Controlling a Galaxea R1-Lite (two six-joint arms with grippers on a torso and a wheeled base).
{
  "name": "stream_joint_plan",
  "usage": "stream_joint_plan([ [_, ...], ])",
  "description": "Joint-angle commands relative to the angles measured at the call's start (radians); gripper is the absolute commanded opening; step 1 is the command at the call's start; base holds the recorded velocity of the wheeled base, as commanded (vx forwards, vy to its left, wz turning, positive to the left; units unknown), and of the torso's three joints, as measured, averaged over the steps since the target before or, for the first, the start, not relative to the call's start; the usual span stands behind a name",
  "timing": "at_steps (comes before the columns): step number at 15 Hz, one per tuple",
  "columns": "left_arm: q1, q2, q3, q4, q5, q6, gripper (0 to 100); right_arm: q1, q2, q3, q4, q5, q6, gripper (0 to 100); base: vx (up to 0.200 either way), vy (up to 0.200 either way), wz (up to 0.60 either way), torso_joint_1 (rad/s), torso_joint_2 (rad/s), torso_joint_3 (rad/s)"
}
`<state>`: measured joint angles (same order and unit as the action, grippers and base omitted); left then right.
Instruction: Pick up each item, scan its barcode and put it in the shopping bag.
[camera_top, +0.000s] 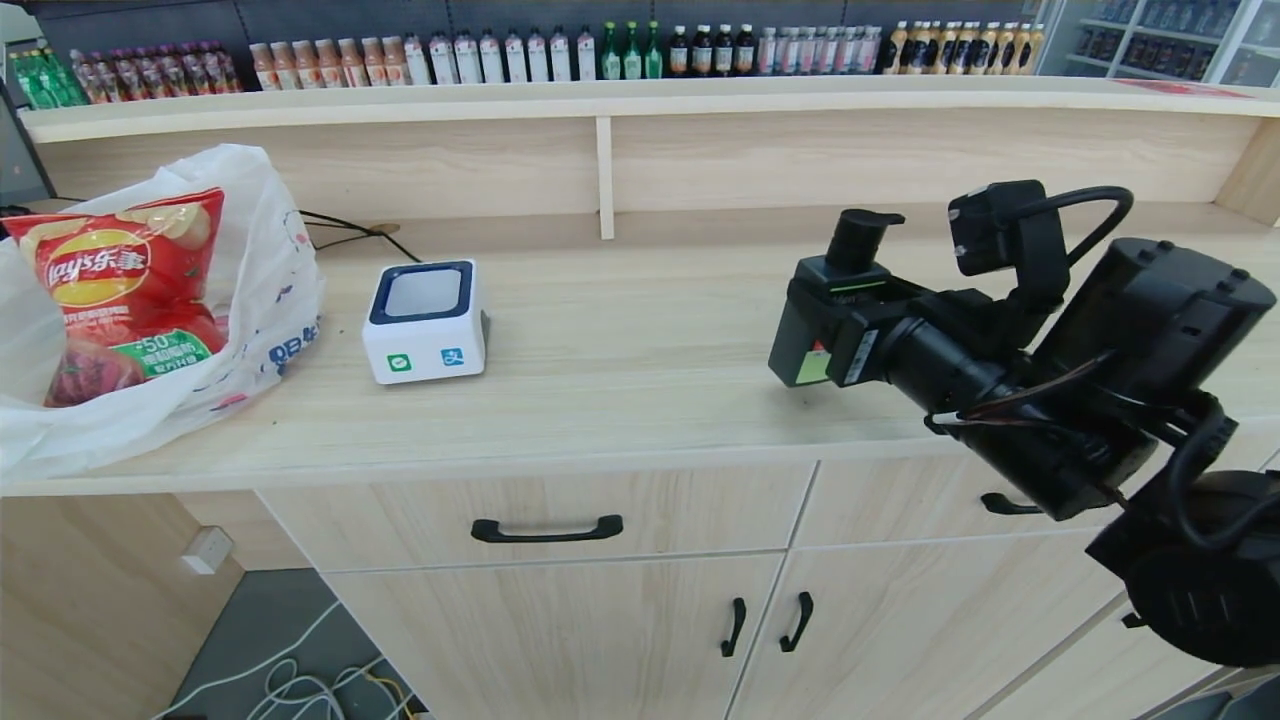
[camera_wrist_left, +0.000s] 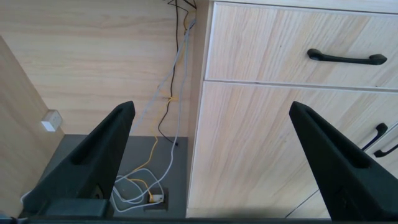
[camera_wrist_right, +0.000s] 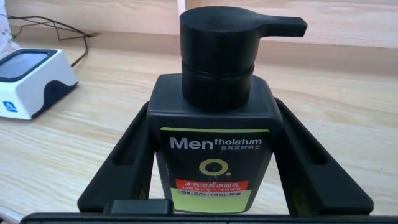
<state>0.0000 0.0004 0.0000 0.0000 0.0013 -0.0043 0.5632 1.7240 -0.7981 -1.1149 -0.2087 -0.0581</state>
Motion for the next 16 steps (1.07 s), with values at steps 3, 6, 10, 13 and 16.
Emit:
stream_joint_plan([
  [3, 0.0, 0.0, 0.0, 0.0, 0.0, 0.0, 100, 0.0, 0.045, 0.002, 0.001, -0.006, 0.0, 0, 0.0, 0.0, 0.0, 0.0, 0.0, 0.0],
  [6, 0.0, 0.0, 0.0, 0.0, 0.0, 0.0, 100, 0.0, 0.057, -0.027, 0.001, -0.006, 0.001, 0, 0.0, 0.0, 0.0, 0.0, 0.0, 0.0],
  [10, 0.0, 0.0, 0.0, 0.0, 0.0, 0.0, 100, -0.002, 0.065, -0.036, 0.001, -0.004, 0.003, 0, 0.0, 0.0, 0.0, 0.0, 0.0, 0.0],
  [13, 0.0, 0.0, 0.0, 0.0, 0.0, 0.0, 100, 0.0, 0.08, -0.043, 0.001, -0.006, 0.001, 0, 0.0, 0.0, 0.0, 0.0, 0.0, 0.0],
  [16, 0.0, 0.0, 0.0, 0.0, 0.0, 0.0, 100, -0.002, 0.085, -0.059, 0.001, -0.004, 0.004, 100, 0.0, 0.0, 0.0, 0.0, 0.0, 0.0],
])
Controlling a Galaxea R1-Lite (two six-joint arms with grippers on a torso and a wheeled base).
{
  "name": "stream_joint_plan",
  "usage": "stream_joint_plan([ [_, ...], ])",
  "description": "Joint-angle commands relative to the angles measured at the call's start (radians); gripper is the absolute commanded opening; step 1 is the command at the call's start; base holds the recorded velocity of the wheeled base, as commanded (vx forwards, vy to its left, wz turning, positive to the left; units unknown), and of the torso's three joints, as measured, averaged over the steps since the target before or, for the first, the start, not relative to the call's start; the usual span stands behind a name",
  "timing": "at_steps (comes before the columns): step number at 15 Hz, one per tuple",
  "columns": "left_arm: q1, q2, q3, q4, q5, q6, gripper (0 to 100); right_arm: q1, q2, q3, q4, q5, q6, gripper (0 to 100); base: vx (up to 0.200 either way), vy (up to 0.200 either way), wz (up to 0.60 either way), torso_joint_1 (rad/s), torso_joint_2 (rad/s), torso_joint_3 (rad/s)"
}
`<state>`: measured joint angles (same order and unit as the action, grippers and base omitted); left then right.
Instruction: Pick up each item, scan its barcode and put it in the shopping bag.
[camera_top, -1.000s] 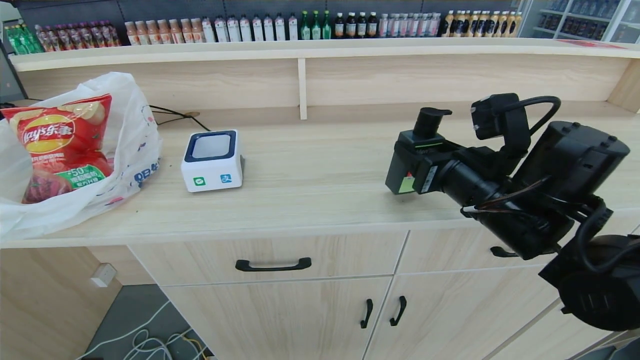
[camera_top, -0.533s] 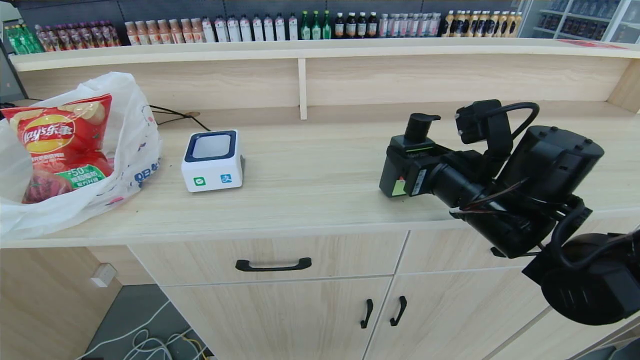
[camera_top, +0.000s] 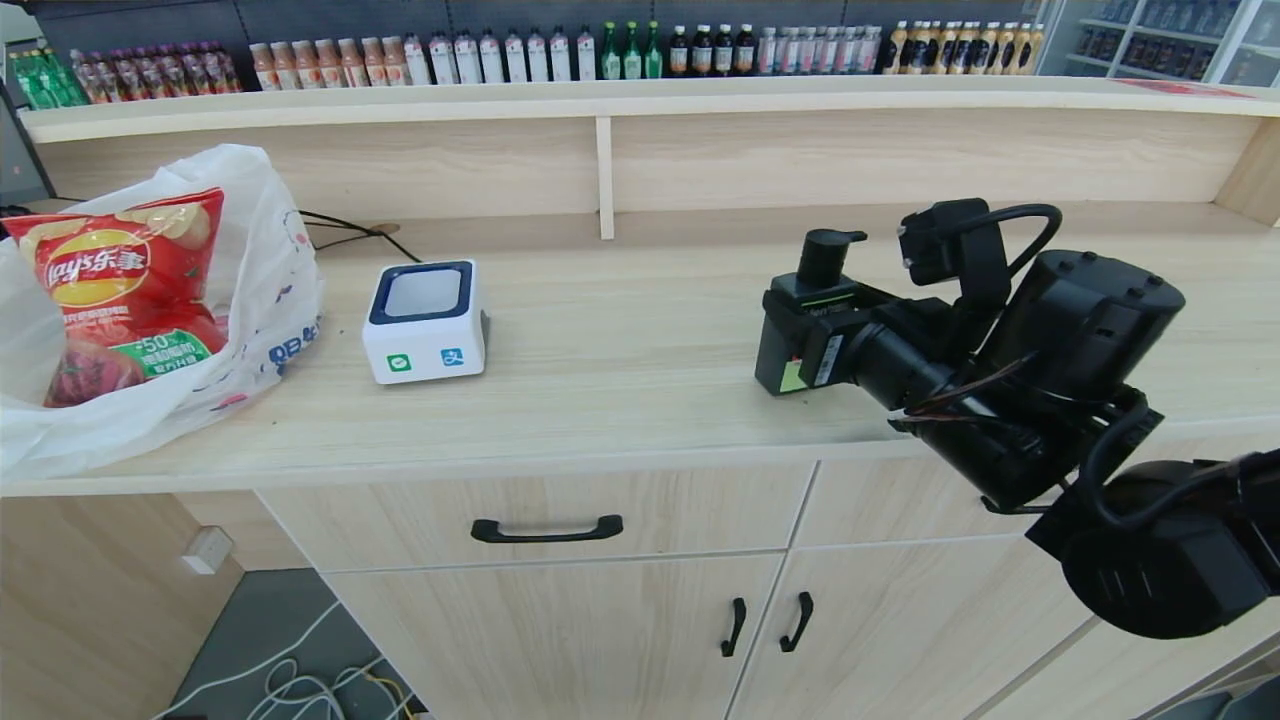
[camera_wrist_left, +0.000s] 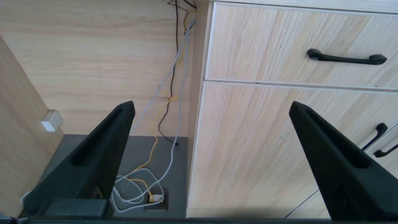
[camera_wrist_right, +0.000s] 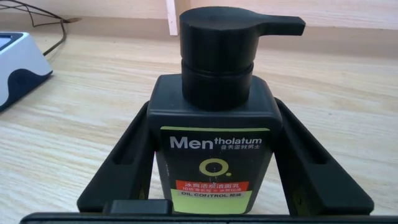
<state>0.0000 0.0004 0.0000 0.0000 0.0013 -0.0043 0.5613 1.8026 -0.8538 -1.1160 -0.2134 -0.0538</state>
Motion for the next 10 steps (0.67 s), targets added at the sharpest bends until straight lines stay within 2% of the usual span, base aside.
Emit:
stream_joint_plan([
  [1, 0.0, 0.0, 0.0, 0.0, 0.0, 0.0, 100, 0.002, 0.003, 0.007, -0.001, -0.001, 0.0, 100, 0.0, 0.0, 0.0, 0.0, 0.0, 0.0],
  [5, 0.0, 0.0, 0.0, 0.0, 0.0, 0.0, 100, 0.002, -0.026, 0.047, -0.007, 0.0, 0.005, 100, 0.0, 0.0, 0.0, 0.0, 0.0, 0.0],
  [10, 0.0, 0.0, 0.0, 0.0, 0.0, 0.0, 100, -0.003, -0.144, 0.185, -0.042, 0.009, 0.002, 100, 0.0, 0.0, 0.0, 0.0, 0.0, 0.0],
])
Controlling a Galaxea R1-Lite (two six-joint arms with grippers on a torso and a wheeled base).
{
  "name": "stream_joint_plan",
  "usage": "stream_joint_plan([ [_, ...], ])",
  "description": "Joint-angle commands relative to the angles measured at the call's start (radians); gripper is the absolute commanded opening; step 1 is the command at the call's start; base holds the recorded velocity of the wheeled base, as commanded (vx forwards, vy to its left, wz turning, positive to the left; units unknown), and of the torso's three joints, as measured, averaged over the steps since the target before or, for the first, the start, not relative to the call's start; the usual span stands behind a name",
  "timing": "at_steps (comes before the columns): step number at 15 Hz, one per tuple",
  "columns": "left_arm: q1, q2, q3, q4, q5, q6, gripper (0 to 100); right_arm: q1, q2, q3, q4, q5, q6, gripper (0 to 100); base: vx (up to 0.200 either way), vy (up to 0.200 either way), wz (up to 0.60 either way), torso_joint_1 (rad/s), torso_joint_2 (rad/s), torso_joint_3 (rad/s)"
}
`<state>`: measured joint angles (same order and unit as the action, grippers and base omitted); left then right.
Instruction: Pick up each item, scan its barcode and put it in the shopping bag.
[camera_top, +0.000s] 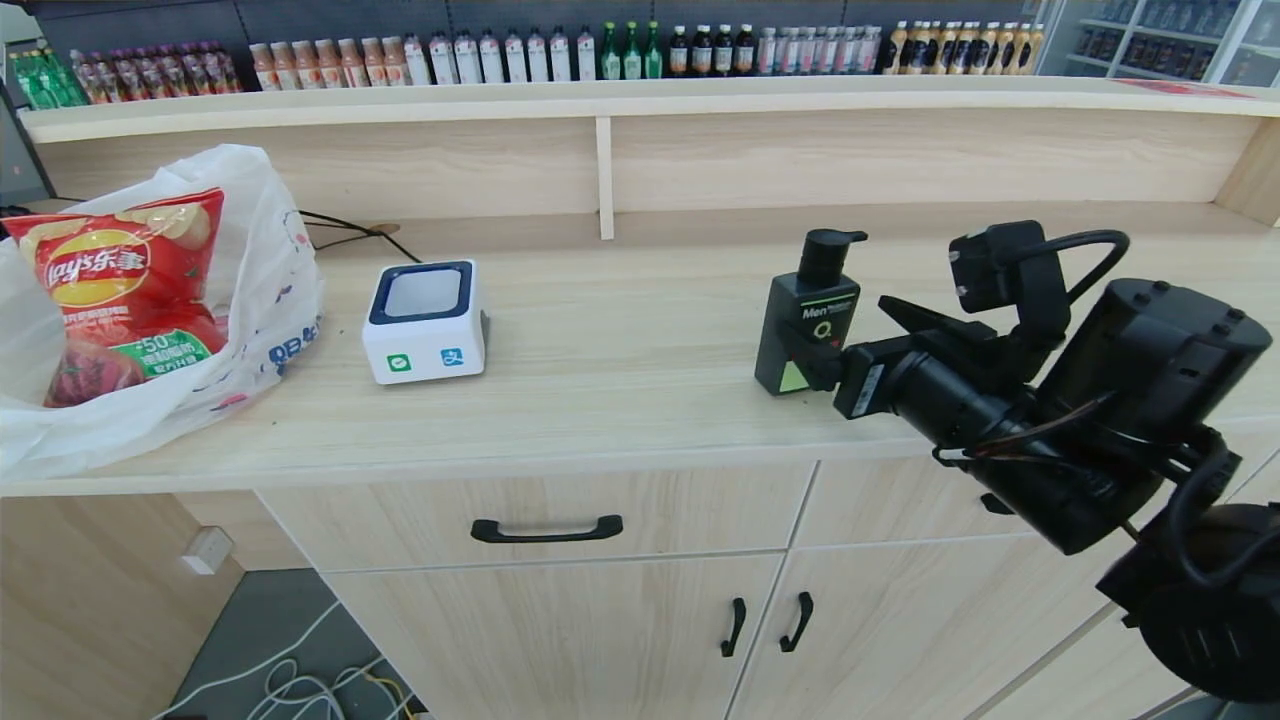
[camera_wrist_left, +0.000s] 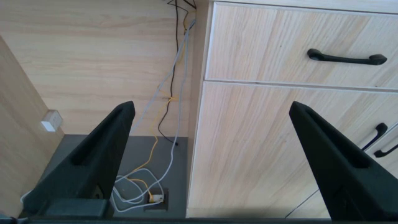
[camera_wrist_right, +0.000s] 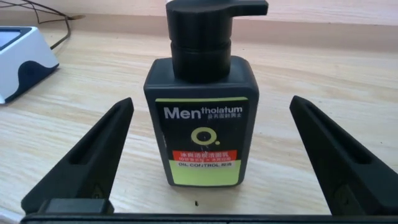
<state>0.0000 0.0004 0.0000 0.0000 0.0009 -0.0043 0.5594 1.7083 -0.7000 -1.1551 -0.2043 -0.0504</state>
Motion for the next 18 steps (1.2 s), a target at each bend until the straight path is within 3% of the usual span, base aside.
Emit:
stream_joint_plan([
  [1, 0.0, 0.0, 0.0, 0.0, 0.001, 0.0, 100, 0.002, -0.065, 0.043, -0.003, 0.016, -0.003, 100, 0.0, 0.0, 0.0, 0.0, 0.0, 0.0],
  [7, 0.0, 0.0, 0.0, 0.0, 0.001, 0.0, 100, -0.095, -0.058, 0.037, -0.028, 0.026, -0.046, 100, 0.0, 0.0, 0.0, 0.0, 0.0, 0.0],
  [18, 0.0, 0.0, 0.0, 0.0, 0.001, 0.0, 100, -0.159, 0.001, 0.004, -0.032, 0.029, -0.071, 100, 0.0, 0.0, 0.0, 0.0, 0.0, 0.0],
])
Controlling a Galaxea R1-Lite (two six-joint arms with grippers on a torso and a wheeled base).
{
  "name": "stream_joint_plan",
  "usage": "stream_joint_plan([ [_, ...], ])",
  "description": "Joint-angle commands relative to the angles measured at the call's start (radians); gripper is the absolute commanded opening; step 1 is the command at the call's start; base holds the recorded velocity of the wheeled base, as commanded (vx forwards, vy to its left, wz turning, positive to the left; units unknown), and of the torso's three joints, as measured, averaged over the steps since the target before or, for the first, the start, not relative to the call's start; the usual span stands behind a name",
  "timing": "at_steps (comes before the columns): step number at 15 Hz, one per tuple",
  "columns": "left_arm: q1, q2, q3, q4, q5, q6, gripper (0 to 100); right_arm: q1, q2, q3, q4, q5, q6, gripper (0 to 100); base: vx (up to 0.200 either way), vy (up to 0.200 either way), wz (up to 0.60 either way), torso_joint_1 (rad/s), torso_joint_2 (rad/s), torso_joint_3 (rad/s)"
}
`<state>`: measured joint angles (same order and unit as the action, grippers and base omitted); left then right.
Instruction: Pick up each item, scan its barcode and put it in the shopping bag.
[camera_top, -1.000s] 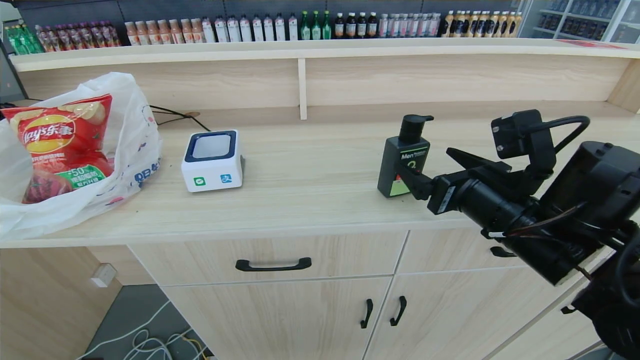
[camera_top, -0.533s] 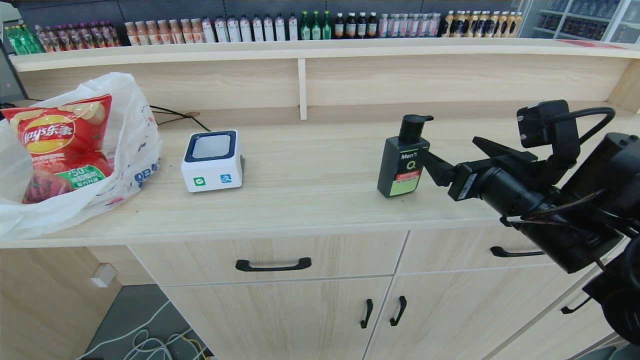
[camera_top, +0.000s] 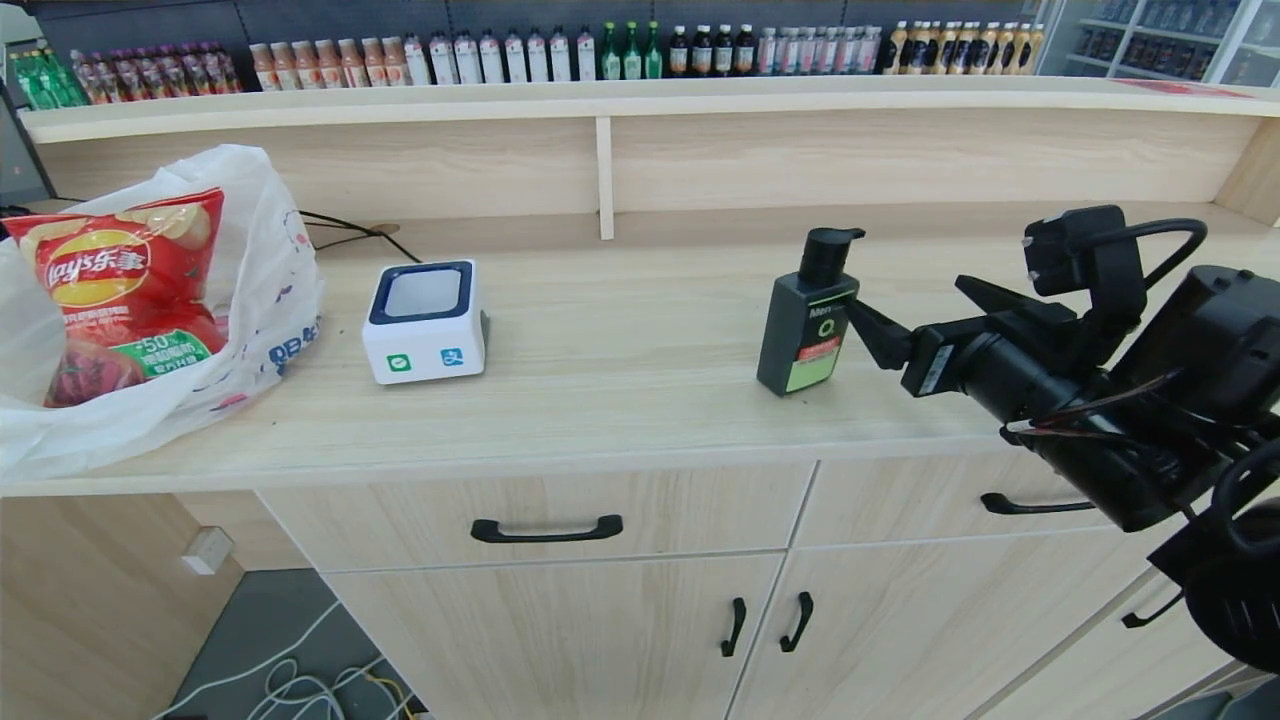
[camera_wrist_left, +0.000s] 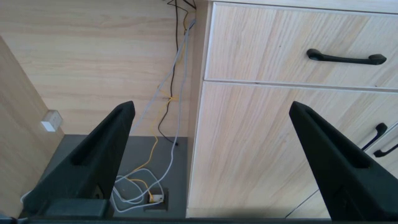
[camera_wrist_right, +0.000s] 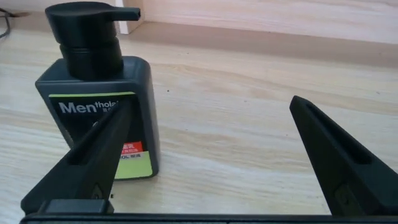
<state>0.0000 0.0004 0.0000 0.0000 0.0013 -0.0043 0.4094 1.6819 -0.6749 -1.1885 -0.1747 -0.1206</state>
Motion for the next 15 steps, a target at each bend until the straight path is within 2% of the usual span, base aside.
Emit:
stream_joint_plan([
  [1, 0.0, 0.0, 0.0, 0.0, 0.0, 0.0, 100, -0.014, 0.041, -0.034, 0.001, 0.0, -0.005, 100, 0.0, 0.0, 0.0, 0.0, 0.0, 0.0],
  [15, 0.0, 0.0, 0.0, 0.0, 0.0, 0.0, 100, -0.037, 0.114, -0.104, 0.0, 0.023, -0.007, 100, 0.0, 0.0, 0.0, 0.0, 0.0, 0.0],
])
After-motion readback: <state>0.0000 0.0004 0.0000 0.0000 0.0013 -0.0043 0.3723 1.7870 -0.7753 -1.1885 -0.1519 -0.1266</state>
